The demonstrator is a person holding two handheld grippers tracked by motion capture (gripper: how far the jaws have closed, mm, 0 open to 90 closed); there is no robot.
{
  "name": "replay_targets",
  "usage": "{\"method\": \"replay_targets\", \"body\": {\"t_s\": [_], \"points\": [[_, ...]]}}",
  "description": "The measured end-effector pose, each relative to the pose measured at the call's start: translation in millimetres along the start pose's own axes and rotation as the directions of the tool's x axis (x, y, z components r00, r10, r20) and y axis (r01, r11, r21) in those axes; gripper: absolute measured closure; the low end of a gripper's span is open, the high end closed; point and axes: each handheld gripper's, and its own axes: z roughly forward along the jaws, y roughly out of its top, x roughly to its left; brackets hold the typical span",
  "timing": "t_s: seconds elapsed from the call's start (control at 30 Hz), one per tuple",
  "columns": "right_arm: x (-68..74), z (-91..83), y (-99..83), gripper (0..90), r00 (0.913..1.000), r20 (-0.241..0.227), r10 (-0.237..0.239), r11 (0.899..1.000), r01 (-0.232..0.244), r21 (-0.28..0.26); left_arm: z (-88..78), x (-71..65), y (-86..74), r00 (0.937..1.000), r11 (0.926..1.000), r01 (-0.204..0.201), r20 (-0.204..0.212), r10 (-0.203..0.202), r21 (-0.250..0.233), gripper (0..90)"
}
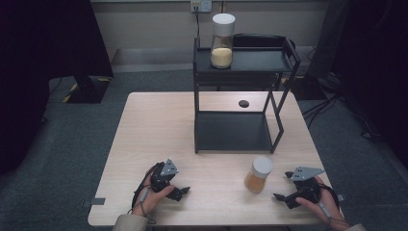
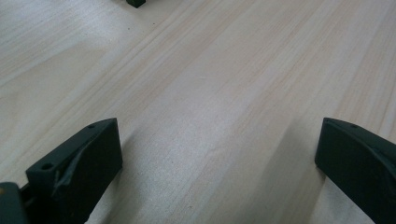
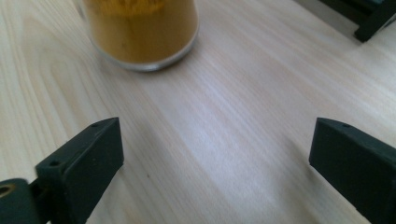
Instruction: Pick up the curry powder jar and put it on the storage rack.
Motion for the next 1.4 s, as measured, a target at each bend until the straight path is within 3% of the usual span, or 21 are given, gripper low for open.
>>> {"method": "replay_targets", "body": {"t_s": [0.27,0.53,0.9,1.0,1.13,1.4], "points": [[0.3,-0.2,17.5,1.6,0.9999,-0.01,-0.011,1.0,0.011,-0.021,0.0,0.0,0.0,1.0,1.0,0.0,0.0,0.0,0.0,0.0],[-1.9,2.3,31.5,1.6,0.9982,-0.06,-0.005,0.997,0.0,-0.073,0.0,0.0,0.0,1.0,1.0,0.0,0.0,0.0,0.0,0.0],[-1.4,19.0,44.7,2.3,0.993,-0.118,0.01,0.991,-0.026,-0.129,0.0,0.0,-0.1,1.0,1.0,0.0,0.0,0.0,0.0,0.0],[-0.7,23.9,47.2,4.8,0.9915,-0.13,0.007,0.989,-0.026,-0.144,0.0,0.0,-0.1,1.0,1.0,0.0,0.0,0.0,0.0,0.0],[-2.1,32.4,48.1,16.2,0.9876,-0.157,0.009,0.983,-0.037,-0.181,0.0,0.0,0.0,1.0,1.0,0.0,0.0,0.0,0.0,0.0],[-2.4,41.1,47.6,27.7,0.9853,-0.17,-0.008,0.975,-0.031,-0.221,0.0,0.0,-0.1,1.0,1.0,0.0,0.0,0.0,0.0,0.0]]}}
